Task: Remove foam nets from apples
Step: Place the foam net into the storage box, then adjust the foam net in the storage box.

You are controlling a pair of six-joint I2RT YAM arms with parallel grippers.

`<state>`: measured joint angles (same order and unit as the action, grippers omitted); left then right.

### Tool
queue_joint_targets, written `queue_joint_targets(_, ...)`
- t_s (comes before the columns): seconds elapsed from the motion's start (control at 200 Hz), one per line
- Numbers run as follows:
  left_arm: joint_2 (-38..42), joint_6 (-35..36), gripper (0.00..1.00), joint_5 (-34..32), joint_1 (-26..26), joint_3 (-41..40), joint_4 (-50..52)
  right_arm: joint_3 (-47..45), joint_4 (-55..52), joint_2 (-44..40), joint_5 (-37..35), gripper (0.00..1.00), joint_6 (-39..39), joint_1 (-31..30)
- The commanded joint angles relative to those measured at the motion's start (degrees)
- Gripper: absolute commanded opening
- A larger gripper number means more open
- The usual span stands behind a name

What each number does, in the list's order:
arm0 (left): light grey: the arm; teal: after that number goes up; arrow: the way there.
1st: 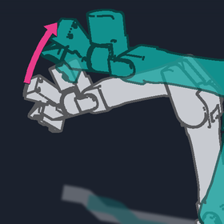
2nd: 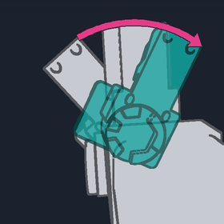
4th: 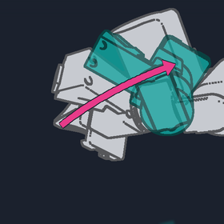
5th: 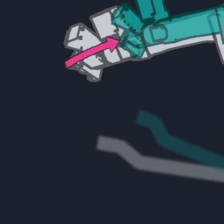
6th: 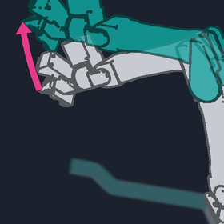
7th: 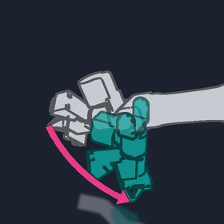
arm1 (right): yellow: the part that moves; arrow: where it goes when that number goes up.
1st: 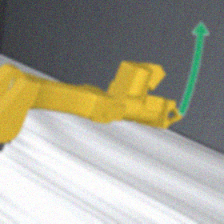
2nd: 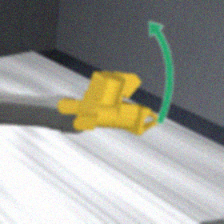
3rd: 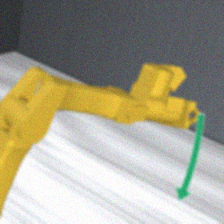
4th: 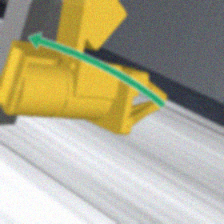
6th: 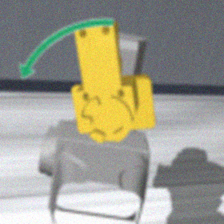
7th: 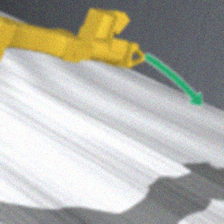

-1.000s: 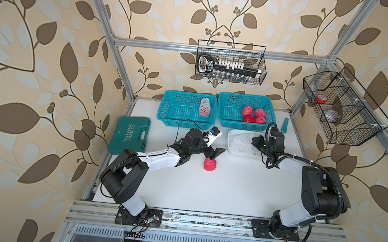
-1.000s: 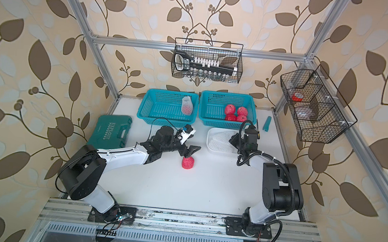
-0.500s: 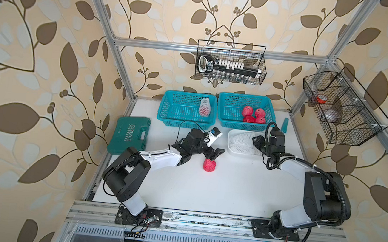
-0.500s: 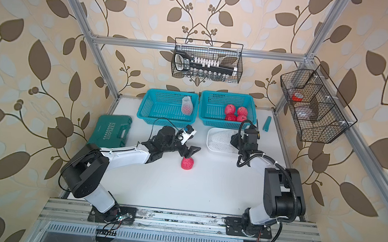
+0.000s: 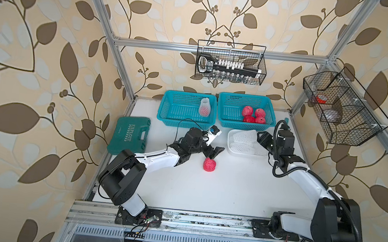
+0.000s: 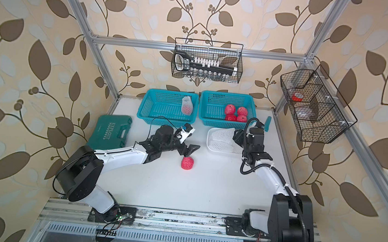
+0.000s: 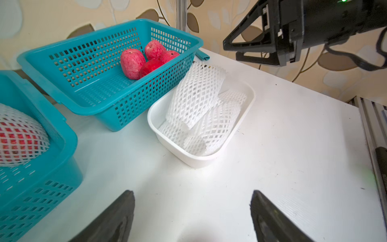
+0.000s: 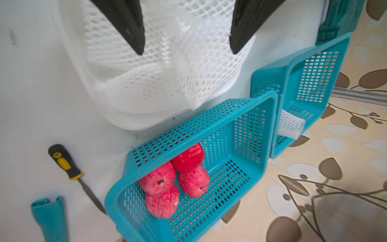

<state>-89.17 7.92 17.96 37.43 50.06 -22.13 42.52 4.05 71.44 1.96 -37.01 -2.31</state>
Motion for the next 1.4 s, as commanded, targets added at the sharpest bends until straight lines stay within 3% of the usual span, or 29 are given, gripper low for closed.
queue_joint_targets(0.0,2.16,-0.27,0.87,-1.14,-0.1,0.39,-0.55,2.76,-2.06,-1.82,1.07,0.64,0.9,-0.72)
queue_joint_targets(0.105,2.13,-0.6,0.87,-1.52,-0.09,0.3,-0.59,6.03,-0.88,0.73,4.93,0.56,5.93,-3.9)
queue_joint_targets(0.245,1.61,-0.78,0.87,-1.15,-0.07,0.34,-0.89,14.84,-3.73,10.42,9.05,0.49,11.64,-8.66)
queue_joint_targets(0.435,0.75,-1.05,0.87,-0.69,-0.15,0.47,-0.75,21.72,-7.09,21.5,5.54,0.43,11.49,-9.67)
queue_joint_targets(1.02,-0.31,-1.37,0.88,0.06,-0.1,0.95,-0.43,8.97,1.88,27.02,-4.43,0.43,8.16,-9.26)
queue_joint_targets(1.395,-1.34,-1.31,0.88,-0.73,-0.14,0.87,-0.71,10.3,2.13,33.24,-4.69,0.45,7.4,-8.7)
